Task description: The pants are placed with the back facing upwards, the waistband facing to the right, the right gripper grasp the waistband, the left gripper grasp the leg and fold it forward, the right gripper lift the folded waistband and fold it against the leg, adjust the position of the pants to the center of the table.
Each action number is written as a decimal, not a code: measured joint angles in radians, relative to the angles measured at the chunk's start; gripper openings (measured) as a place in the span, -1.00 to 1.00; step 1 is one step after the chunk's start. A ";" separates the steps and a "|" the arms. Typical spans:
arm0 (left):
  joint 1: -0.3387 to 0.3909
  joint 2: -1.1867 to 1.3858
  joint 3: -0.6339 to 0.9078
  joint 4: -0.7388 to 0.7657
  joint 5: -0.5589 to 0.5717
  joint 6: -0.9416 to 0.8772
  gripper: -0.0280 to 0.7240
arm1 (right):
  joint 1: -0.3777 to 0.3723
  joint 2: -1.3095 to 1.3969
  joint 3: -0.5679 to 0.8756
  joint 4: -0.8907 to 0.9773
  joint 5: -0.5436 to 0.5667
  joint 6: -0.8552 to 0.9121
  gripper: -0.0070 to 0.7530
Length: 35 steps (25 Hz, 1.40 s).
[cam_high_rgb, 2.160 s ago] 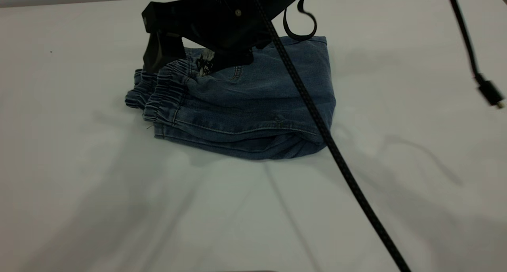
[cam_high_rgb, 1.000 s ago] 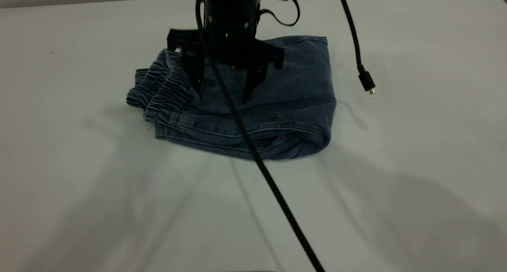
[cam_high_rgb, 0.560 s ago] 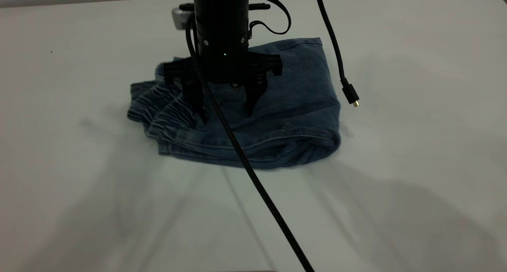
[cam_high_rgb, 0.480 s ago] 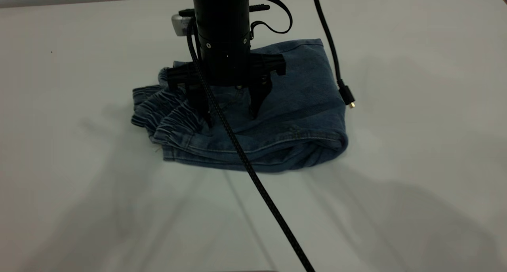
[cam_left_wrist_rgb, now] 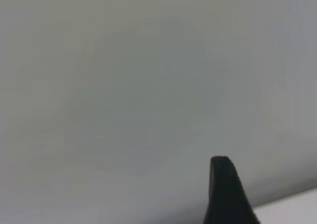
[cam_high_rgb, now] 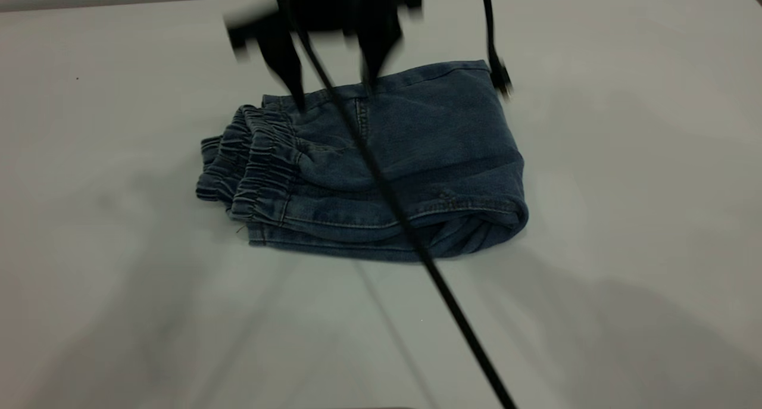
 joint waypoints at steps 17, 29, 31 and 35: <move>0.000 -0.448 0.000 -0.592 0.581 0.677 0.12 | 0.000 -0.682 0.051 0.066 0.045 -0.245 0.27; 0.000 -0.539 0.091 -0.892 0.916 0.957 0.12 | 0.000 -1.160 0.637 0.061 0.048 -0.295 0.27; 0.000 -0.563 0.156 -0.904 0.916 0.957 0.12 | 0.000 -1.243 0.773 0.049 0.047 -0.298 0.27; 0.000 -0.617 0.313 -0.921 0.916 0.957 0.12 | 0.000 -1.395 1.049 0.035 0.044 -0.297 0.27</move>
